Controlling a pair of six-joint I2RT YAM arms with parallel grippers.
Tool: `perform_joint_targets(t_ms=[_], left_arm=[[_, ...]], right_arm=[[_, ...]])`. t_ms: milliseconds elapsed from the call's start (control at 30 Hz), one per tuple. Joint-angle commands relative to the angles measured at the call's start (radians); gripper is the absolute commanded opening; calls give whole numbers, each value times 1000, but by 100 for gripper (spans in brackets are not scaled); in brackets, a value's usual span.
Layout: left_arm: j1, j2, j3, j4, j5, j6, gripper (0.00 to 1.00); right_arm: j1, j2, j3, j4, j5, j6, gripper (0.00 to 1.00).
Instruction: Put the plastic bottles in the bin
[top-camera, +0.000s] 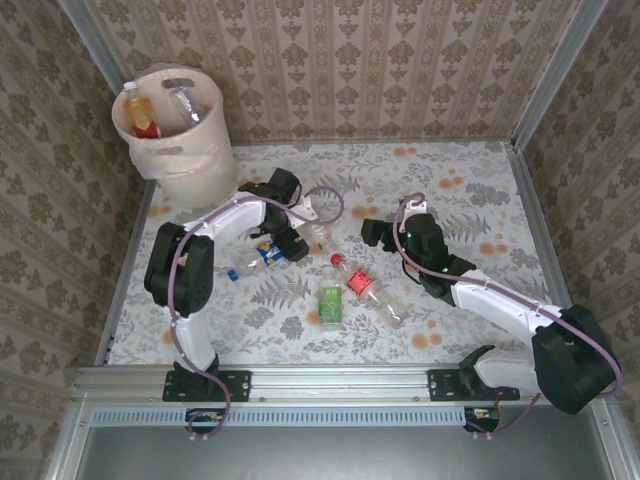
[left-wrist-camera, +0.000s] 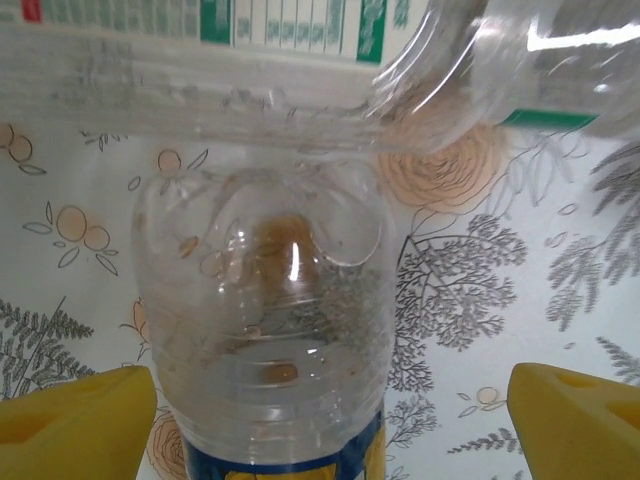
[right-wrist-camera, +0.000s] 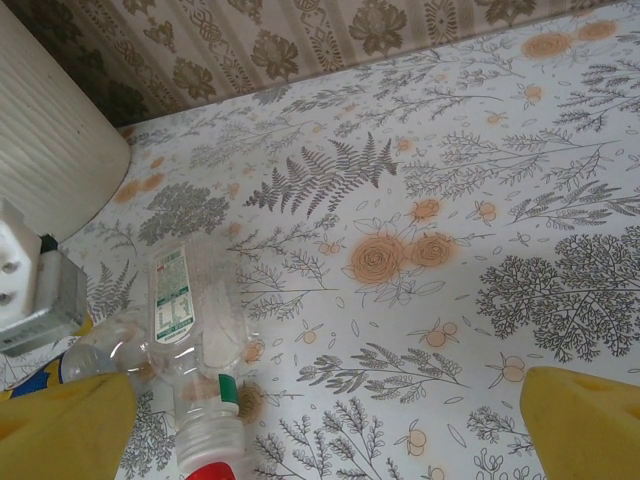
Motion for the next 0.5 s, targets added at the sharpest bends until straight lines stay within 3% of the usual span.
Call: perform_joint_targets(t_ms=[0,333,467], left_arm=[[-8,49,-36,50,-122,-20,89],[45,82,-83,86,-109,-60,79],[55,90,-85,88,-112,-63,70]], right_arm=[[1,16,21,19,20,-15,100],[1,36,38,6,17,-26,100],[1,48,54,-1,15,-37,100]])
